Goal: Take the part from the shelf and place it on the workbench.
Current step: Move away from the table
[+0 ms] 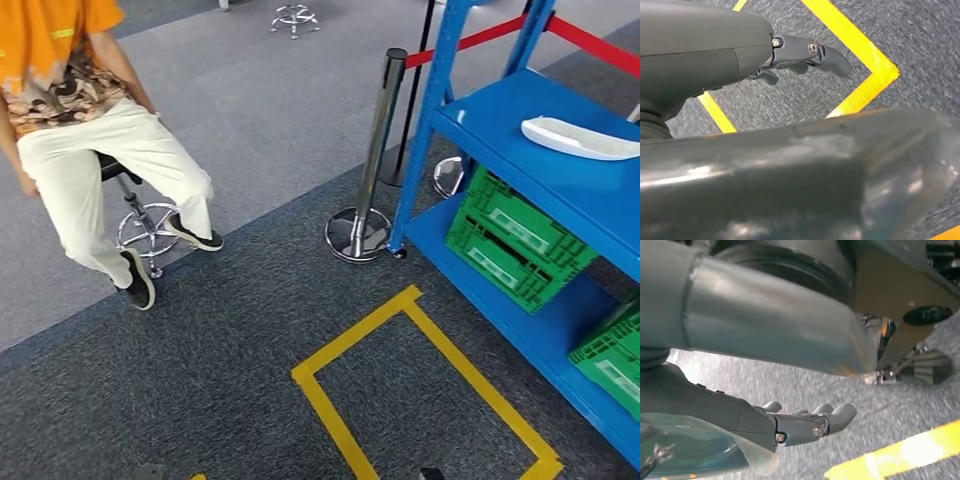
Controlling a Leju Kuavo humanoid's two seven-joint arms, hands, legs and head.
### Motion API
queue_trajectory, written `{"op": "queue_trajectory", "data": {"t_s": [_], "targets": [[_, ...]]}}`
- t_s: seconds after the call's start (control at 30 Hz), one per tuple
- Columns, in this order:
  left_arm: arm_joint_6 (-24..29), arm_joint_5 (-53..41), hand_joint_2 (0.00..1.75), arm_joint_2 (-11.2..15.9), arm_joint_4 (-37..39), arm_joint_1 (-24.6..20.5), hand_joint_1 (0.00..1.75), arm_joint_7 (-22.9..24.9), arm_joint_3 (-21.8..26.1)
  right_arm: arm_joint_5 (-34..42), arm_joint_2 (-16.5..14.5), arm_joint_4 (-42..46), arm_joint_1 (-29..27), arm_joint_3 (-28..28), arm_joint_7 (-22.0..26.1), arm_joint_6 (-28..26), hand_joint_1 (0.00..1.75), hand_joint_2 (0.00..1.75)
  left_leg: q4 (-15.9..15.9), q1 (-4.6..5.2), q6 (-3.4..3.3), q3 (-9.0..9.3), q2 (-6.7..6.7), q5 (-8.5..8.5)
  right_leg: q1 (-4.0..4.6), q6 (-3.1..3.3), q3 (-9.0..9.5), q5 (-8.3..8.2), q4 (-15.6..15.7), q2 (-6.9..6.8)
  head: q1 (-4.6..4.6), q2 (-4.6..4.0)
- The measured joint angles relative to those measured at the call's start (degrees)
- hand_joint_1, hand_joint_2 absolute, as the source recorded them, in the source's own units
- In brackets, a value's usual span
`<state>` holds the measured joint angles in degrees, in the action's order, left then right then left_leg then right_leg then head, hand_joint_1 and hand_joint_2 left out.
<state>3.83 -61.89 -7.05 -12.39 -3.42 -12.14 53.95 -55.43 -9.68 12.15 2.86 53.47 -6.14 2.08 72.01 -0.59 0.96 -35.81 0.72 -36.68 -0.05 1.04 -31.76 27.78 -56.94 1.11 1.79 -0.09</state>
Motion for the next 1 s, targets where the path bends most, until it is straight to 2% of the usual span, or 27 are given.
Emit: {"op": "queue_trajectory", "data": {"t_s": [0.03, 0.07, 0.1, 0.17, 0.23, 0.3, 0.33, 0.4, 0.43, 0.47, 0.5, 0.53, 0.57, 0.6, 0.63, 0.67, 0.7, 0.73, 0.77, 0.8, 0.83, 0.87, 0.9, 0.97, 1.0], "targets": [[0.0, 0.0, 0.00, 0.0, 0.0, 0.1, 0.00, 0.0, 0.0, 0.1, 0.0, 0.0, 0.0, 0.1, 0.0, 0.0, 0.00, 0.00, 1.5, 0.01, -0.04, -0.75, -0.21, -0.07, 0.08, 0.03, 0.03, -0.02, 0.0, 0.89, -0.02, 0.00], [0.0, 0.0, 0.00, 0.0, 0.0, 0.1, 0.00, 0.0, 0.0, 0.2, 0.0, 0.0, -0.1, 0.2, 0.0, -0.1, 0.00, 0.00, 0.7, 0.03, -0.17, -0.50, -0.39, 1.14, 0.13, 0.04, 0.10, -0.02, -0.1, 1.80, -0.01, 0.00], [0.0, 0.0, 0.00, 0.0, 0.0, 0.1, 0.00, 0.0, 0.0, 0.2, 0.0, 0.0, -0.2, 0.3, 0.0, -0.2, 0.00, 0.00, -2.1, 0.03, -0.35, 0.63, -0.72, 3.24, 0.15, 0.02, 0.19, -0.02, -0.2, 2.66, 0.00, 0.00], [0.1, 0.0, 0.00, 0.1, 0.0, 0.1, 0.00, 0.1, 0.1, 0.2, 0.0, 0.0, -0.2, 0.4, 0.0, -0.2, 0.00, 0.00, -9.6, -0.05, -0.80, 3.72, -2.96, 7.22, 0.13, -0.17, 0.15, 0.05, -0.4, 4.26, 0.01, 0.00], [0.1, 0.0, 0.00, 0.1, 0.0, 0.1, 0.00, 0.1, 0.1, 0.2, 0.0, 0.0, -0.1, 0.4, 0.0, -0.3, 0.00, 0.00, -13.7, -0.06, -1.03, 5.35, -4.75, 8.06, -0.02, -0.76, -0.41, -0.05, -0.6, 5.63, 0.02, -0.01], [0.1, 0.1, 0.00, 0.1, 0.0, -0.1, 0.00, 0.1, 0.2, 0.2, 0.0, 0.0, -0.2, 0.5, 0.0, -0.3, 0.00, 0.00, -14.5, 0.01, -1.30, 5.56, -4.19, 7.81, -0.23, -1.61, -1.11, -0.35, -0.6, 6.77, 0.04, -0.01], [0.1, 0.1, 0.00, 0.0, 0.0, -0.2, 0.00, 0.1, 0.2, 0.3, 0.0, 0.0, -0.4, 0.6, 0.0, -0.3, 0.00, 0.00, -14.8, -0.04, -1.59, 5.66, -3.56, 8.01, -0.22, -1.94, -1.47, -0.23, -0.7, 6.38, 0.09, -0.01], [0.1, 0.1, 0.00, 0.0, 0.0, -0.1, 0.00, 0.2, 0.2, 0.3, 0.0, 0.0, -0.5, 0.8, -0.1, -0.3, 0.00, 0.00, -15.6, -0.20, -2.17, 5.92, -2.08, 8.41, -0.03, -2.39, -3.21, 1.53, -3.5, 3.64, 0.43, -0.01], [0.1, 0.1, 0.00, 0.0, 0.0, -0.1, 0.00, 0.2, 0.3, 0.3, 0.0, 0.0, -0.4, 0.8, -0.2, -0.3, 0.00, 0.00, -15.8, -0.14, -2.36, 6.02, -1.22, 8.45, -0.04, -2.53, -4.74, 3.18, -6.6, 1.72, 0.58, -0.01], [0.1, 0.1, 0.00, 0.0, 0.0, 0.0, 0.00, 0.2, 0.3, 0.3, 0.0, 0.0, -0.2, 0.8, -0.2, -0.3, 0.00, 0.00, -15.8, -0.06, -2.47, 6.03, -0.37, 8.42, -0.10, -2.73, -6.69, 4.89, -10.5, 0.49, 0.72, 0.00], [0.0, 0.1, 0.00, 0.0, 0.0, 0.1, 0.00, 0.3, 0.3, 0.3, 0.0, 0.0, -0.2, 0.8, -0.2, -0.3, 0.00, 0.00, -15.8, 0.01, -2.53, 6.04, 0.54, 8.34, -0.21, -2.95, -8.50, 6.13, -14.0, -0.15, 0.73, 0.00], [0.0, 0.1, 0.00, 0.0, 0.0, 0.1, 0.00, 0.3, 0.3, 0.3, 0.0, 0.0, -0.2, 0.9, -0.2, -0.3, 0.00, 0.00, -15.8, 0.04, -2.56, 6.10, 1.41, 8.23, -0.34, -3.16, -9.58, 6.44, -16.1, -0.54, 0.73, 0.00], [0.0, 0.1, 0.00, 0.0, 0.0, 0.1, 0.00, 0.3, 0.3, 0.3, 0.0, 0.0, -0.2, 0.9, -0.3, -0.3, 0.00, 0.00, -15.7, 0.04, -2.51, 6.21, 2.14, 8.11, -0.48, -3.33, -9.55, 5.69, -16.1, -0.85, 0.74, 0.00], [0.0, 0.1, 0.00, 0.0, 0.0, 0.1, 0.00, 0.3, 0.3, 0.3, 0.0, 0.0, -0.3, 1.0, -0.4, -0.3, 0.00, 0.00, -15.7, 0.01, -2.40, 6.37, 2.82, 7.95, -0.61, -3.44, -8.35, 4.05, -13.9, -1.28, 0.75, 0.00], [0.0, 0.1, 0.00, -0.1, 0.0, 0.1, 0.00, 0.3, 0.3, 0.4, 0.0, 0.0, -0.4, 1.1, -0.6, -0.3, 0.00, 0.00, -15.7, -0.01, -2.23, 6.60, 3.46, 7.74, -0.70, -3.49, -6.24, 2.01, -10.0, -2.21, 0.75, 0.00], [0.0, 0.1, 0.00, -0.1, 0.0, 0.1, 0.00, 0.3, 0.4, 0.5, 0.0, 0.0, -0.3, 1.2, -0.7, -0.3, 0.00, 0.00, -15.5, 0.11, -1.93, 6.80, 4.04, 7.48, -0.51, -3.47, -4.03, 0.71, -6.0, -3.65, 0.78, 0.00], [0.0, 0.1, 0.00, 0.0, 0.0, 0.1, 0.00, 0.3, 0.4, 0.6, 0.0, 0.0, -0.1, 1.3, -0.8, -0.3, 0.00, 0.00, -15.4, 0.26, -1.59, 6.93, 4.61, 7.21, -0.37, -3.20, -2.34, -0.07, -3.0, -4.78, 0.77, 0.00], [0.0, 0.1, 0.00, 0.0, 0.0, 0.1, 0.00, 0.3, 0.4, 0.7, 0.0, 0.0, 0.0, 1.4, -0.8, -0.3, 0.00, 0.00, -15.3, 0.46, -1.27, 7.08, 5.20, 7.00, -0.18, -2.88, -1.39, -0.23, -1.3, -5.52, 0.72, 0.00], [0.0, 0.1, 0.00, 0.0, 0.0, 0.0, 0.00, 0.3, 0.5, 0.8, 0.0, 0.0, 0.1, 1.6, -0.9, -0.3, 0.00, 0.00, -15.3, 0.62, -0.97, 7.21, 5.81, 6.86, 0.03, -2.50, -1.17, 0.08, -1.0, -5.55, 0.68, 0.00], [0.0, 0.1, 0.00, 0.0, 0.0, -0.1, 0.00, 0.4, 0.6, 0.9, 0.0, 0.0, 0.1, 1.7, -0.9, -0.3, 0.00, 0.00, -15.3, 0.64, -0.70, 7.41, 6.43, 6.75, -0.01, -2.00, -1.24, 0.05, -0.9, -4.84, 0.63, 0.00], [0.0, 0.1, 0.00, 0.0, 0.0, -0.3, 0.00, 0.4, 0.7, 1.0, 0.0, 0.0, 0.0, 1.8, -1.0, -0.3, 0.00, 0.00, -15.2, 0.53, -0.40, 7.65, 6.50, 6.46, -0.07, -1.63, -1.19, -0.02, -0.8, -4.18, 0.60, 0.00], [0.0, 0.1, 0.00, 0.0, 0.0, -0.4, 0.00, 0.4, 0.8, 1.1, 0.0, 0.0, -0.1, 1.9, -1.0, -0.4, 0.00, 0.00, -14.5, 0.38, -0.10, 7.55, 5.61, 5.76, -0.15, -1.22, -1.10, -0.08, -0.7, -3.53, 0.52, 0.00], [0.0, 0.1, 0.00, 0.0, 0.0, -0.5, 0.00, 0.4, 0.9, 1.2, 0.0, 0.0, -0.1, 2.0, -1.0, -0.4, 0.00, 0.00, -12.7, 0.23, 0.14, 6.93, 4.16, 4.54, -0.26, -0.82, -0.99, -0.21, -0.6, -2.85, 0.38, 0.00], [-0.1, 0.1, 0.00, 0.0, 0.0, -0.3, 0.00, 0.4, 1.1, 1.7, 0.0, 0.0, 0.2, 2.3, -0.9, -0.4, 0.00, 0.00, -5.8, 0.07, 0.34, 3.81, 0.93, 0.99, -0.28, -0.26, -0.94, -0.31, -0.5, -1.35, 0.05, 0.00], [-0.1, 0.1, 0.00, 0.0, 0.0, -0.2, 0.00, 0.4, 1.2, 2.0, 0.0, 0.0, 0.3, 2.4, -0.9, -0.3, 0.00, 0.00, -1.9, 0.06, 0.35, 1.88, 0.24, -0.46, -0.21, -0.11, -0.96, -0.33, -0.5, -0.47, -0.01, 0.00]]}}
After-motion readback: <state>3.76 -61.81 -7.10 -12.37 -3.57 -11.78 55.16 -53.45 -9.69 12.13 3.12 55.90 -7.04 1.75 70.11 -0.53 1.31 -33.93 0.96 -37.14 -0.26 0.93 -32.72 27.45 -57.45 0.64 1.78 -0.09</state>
